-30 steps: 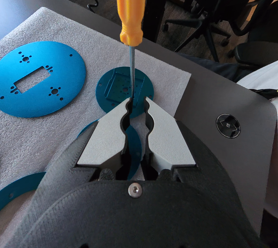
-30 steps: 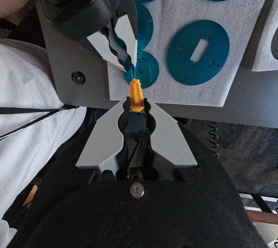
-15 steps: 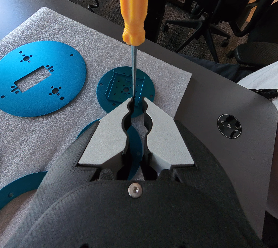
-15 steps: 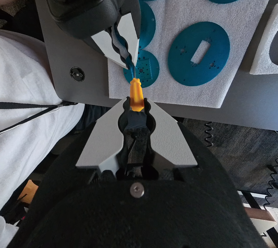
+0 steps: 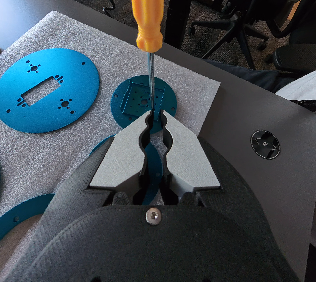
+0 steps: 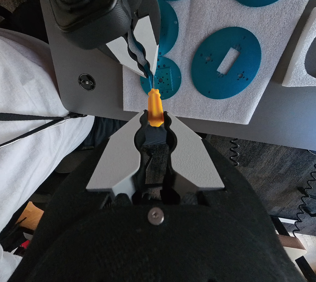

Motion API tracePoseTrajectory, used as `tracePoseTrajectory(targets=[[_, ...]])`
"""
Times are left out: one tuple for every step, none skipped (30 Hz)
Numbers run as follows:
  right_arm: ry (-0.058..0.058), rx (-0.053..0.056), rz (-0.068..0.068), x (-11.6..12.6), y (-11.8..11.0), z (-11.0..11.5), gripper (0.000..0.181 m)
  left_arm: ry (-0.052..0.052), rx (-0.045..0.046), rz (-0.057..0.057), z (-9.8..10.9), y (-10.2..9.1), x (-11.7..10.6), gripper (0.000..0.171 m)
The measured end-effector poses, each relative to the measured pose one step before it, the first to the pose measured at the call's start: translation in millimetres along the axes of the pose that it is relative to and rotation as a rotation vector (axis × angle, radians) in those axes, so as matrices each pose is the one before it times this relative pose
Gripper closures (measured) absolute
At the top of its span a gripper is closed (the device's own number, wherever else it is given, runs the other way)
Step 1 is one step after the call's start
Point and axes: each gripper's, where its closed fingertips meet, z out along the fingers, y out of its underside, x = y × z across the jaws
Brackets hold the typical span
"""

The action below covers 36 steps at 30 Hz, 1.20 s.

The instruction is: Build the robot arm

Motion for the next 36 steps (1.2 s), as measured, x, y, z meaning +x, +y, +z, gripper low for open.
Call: tracePoseTrajectory(targets=[[0.0007, -0.0008, -0.0021, -0.06, 0.11, -0.03, 0.163, 0.0030, -0.00052, -0.0041, 0.00, -0.14, 0.02, 0.165], [0.0011, -0.0011, -0.0023, -0.08, 0.26, 0.04, 0.163, 0.0019, -0.00085, -0.0029, 0.07, -0.02, 0.01, 0.165], [0.0005, -0.0013, -0.0011, -0.15, 0.20, 0.02, 0.163, 0.0004, -0.00107, -0.0005, 0.10, 0.01, 0.06, 0.165], [0.0013, -0.0006, -0.0022, -0.06, 0.10, 0.08, 0.163, -0.0004, -0.00072, 0.0005, 0.24, 0.01, 0.01, 0.165], [0.0009, 0.0006, -0.0010, -0.01, 0.01, -0.05, 0.163, -0.0003, -0.00066, 0.0006, 0.10, -0.02, -0.01, 0.165], [-0.0007, 0.0000, 0.0014, -0.09, 0.00, -0.01, 0.164, 0.0008, -0.00055, -0.0005, 0.06, -0.01, 0.10, 0.165], [-0.0009, -0.0003, 0.0002, 0.07, 0.15, 0.06, 0.163, 0.0031, -0.00046, -0.0037, -0.03, 0.01, 0.06, 0.165], [-0.0011, 0.0011, 0.0005, 0.11, -0.05, 0.05, 0.163, 0.0042, -0.00057, -0.0052, -0.12, 0.05, -0.03, 0.165], [-0.0014, -0.0007, 0.0027, 0.22, 0.20, 0.01, 0.163, 0.0033, -0.00089, -0.0036, -0.04, 0.04, 0.00, 0.165], [-0.0024, 0.0000, 0.0038, 0.11, 0.11, 0.04, 0.163, 0.0025, -0.00128, -0.0021, 0.01, 0.06, 0.12, 0.165], [-0.0024, 0.0016, 0.0036, 0.02, -0.13, 0.06, 0.163, 0.0022, -0.00110, -0.0022, -0.03, 0.07, -0.04, 0.165], [-0.0023, -0.0008, 0.0057, 0.19, 0.41, 0.05, 0.163, 0.0016, -0.00100, -0.0015, 0.00, 0.05, 0.06, 0.165], [-0.0044, -0.0005, 0.0107, 0.25, 0.36, 0.12, 0.163, 0.0011, -0.00043, -0.0011, -0.06, 0.06, 0.01, 0.165], [-0.0047, 0.0008, 0.0117, 0.62, 0.33, -0.25, 0.163, 0.0015, -0.00129, 0.0000, 0.01, 0.10, 0.15, 0.165], [0.0072, 0.0125, 0.0123, 2.69, -1.21, -2.72, 0.163, 0.0014, -0.00173, 0.0020, 0.12, 0.21, 0.34, 0.166], [0.0072, 0.0200, 0.0141, 3.42, -1.94, -4.92, 0.164, 0.0009, -0.00059, 0.0028, 0.04, 0.06, 0.28, 0.166], [-0.0011, 0.0263, 0.0129, 2.73, -2.87, -5.74, 0.164, 0.0012, 0.00005, 0.0002, 0.00, -0.01, 0.16, 0.166], [-0.0019, 0.0122, 0.0025, 2.26, -0.80, -4.95, 0.163, 0.0015, -0.00006, -0.0021, -0.01, -0.02, 0.04, 0.167], [0.0040, 0.0011, 0.0009, 2.27, 1.00, -3.48, 0.164, 0.0004, -0.00029, -0.0010, 0.00, 0.01, 0.04, 0.166], [0.0076, 0.0007, 0.0042, 2.53, 1.05, -2.19, 0.164, -0.0004, -0.00006, 0.0007, -0.01, -0.10, 0.04, 0.166], [0.0021, -0.0014, 0.0039, 1.38, 1.56, -1.11, 0.163, 0.0002, 0.00054, 0.0004, 0.02, -0.05, 0.10, 0.166], [-0.0050, -0.0003, 0.0039, 0.25, 1.51, -0.32, 0.163, 0.0031, 0.00137, -0.0002, -0.05, -0.08, 0.38, 0.166], [-0.0056, -0.0006, 0.0066, 0.14, 1.98, -0.12, 0.163, 0.0066, 0.00212, -0.0011, -0.16, -0.34, 0.73, 0.164], [-0.0017, 0.0019, 0.0061, 0.87, 2.01, -0.02, 0.163, 0.0088, 0.00256, -0.0046, -0.21, -0.28, 0.79, 0.161], [-0.0004, 0.0065, 0.0032, 1.08, 1.81, -0.17, 0.163, 0.0130, 0.00326, -0.0056, -0.24, -0.46, 1.47, 0.157], [0.0010, 0.0107, 0.0069, 1.76, 1.74, -0.54, 0.163, 0.0079, 0.00444, -0.0052, -0.29, -0.55, 0.56, 0.153], [-0.0006, 0.0123, 0.0083, 2.10, 1.89, -0.69, 0.163, -0.0022, 0.00639, -0.0066, -0.41, -0.53, -0.89, 0.152], [-0.0014, 0.0156, 0.0073, 2.65, 2.05, -0.98, 0.163, 0.0008, 0.00808, -0.0041, -0.60, -0.60, -0.23, 0.150], [-0.0001, 0.0236, 0.0132, 4.05, 1.03, -1.19, 0.163, 0.0021, 0.00792, -0.0001, -0.88, -0.63, 0.48, 0.147], [-0.0002, 0.0334, 0.0146, 5.06, -0.69, -1.32, 0.163, -0.0015, 0.00806, 0.0028, -0.93, -1.14, 0.35, 0.146], [-0.0027, 0.0269, -0.0033, 4.73, 0.11, -0.74, 0.163, -0.0010, 0.00780, 0.0040, -1.05, -1.34, 0.82, 0.146], [0.0044, 0.0221, -0.0095, 6.07, 0.63, -0.10, 0.163, 0.0008, 0.00916, 0.0027, -1.07, -1.81, 1.33, 0.146], [0.0110, 0.0351, 0.0124, 8.23, -1.11, 0.52, 0.164, 0.0037, 0.00985, 0.0006, -1.38, -2.29, 1.92, 0.145], [-0.0085, 0.0364, 0.0101, 5.15, -0.72, 1.83, 0.164, -0.0033, 0.00377, -0.0022, -1.81, -1.42, 1.23, 0.145], [-0.0223, 0.0379, -0.0051, 2.54, 0.50, 2.56, 0.163, -0.0187, -0.00366, -0.0041, -2.38, -0.25, -0.84, 0.143], [-0.0100, 0.0542, 0.0249, 5.55, -0.65, 1.92, 0.163, -0.0286, -0.00597, -0.0046, -3.00, 0.75, -2.10, 0.142]])
